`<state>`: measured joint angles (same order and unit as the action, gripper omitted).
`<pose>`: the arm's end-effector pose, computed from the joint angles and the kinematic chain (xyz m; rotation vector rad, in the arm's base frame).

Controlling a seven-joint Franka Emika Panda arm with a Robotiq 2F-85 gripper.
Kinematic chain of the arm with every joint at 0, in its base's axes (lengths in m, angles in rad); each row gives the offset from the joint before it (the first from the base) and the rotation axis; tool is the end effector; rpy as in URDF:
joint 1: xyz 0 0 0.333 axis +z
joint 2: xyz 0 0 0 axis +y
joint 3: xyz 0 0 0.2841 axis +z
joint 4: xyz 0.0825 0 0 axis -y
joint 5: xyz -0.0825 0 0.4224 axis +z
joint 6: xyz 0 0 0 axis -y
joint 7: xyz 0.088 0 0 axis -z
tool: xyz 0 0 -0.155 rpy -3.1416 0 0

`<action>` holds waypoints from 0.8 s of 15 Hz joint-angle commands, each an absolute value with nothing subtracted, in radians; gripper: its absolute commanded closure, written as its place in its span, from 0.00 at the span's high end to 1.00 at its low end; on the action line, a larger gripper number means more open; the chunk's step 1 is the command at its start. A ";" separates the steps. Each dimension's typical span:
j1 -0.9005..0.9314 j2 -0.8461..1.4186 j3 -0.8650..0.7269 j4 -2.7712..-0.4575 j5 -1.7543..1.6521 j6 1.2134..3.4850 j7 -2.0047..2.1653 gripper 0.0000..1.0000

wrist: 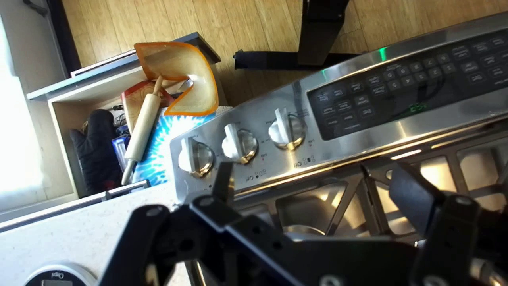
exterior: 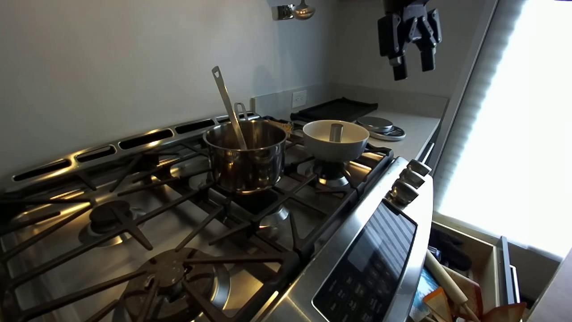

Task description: Remove the salt shaker from the white bowl and put it to the right on the countertop

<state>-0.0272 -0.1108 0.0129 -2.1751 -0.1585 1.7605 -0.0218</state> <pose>0.4997 -0.0286 0.3243 2.9599 0.0903 -0.4573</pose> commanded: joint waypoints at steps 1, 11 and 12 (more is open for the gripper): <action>-0.033 0.115 -0.014 -1.973 -0.197 1.782 -0.099 1.00; -0.028 0.179 -0.011 -1.997 -0.118 2.112 -0.059 1.00; -0.029 0.188 -0.012 -2.013 -0.121 2.192 -0.066 1.00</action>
<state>-0.0291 0.2031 -0.0091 -1.9362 -0.1251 2.0053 -0.0740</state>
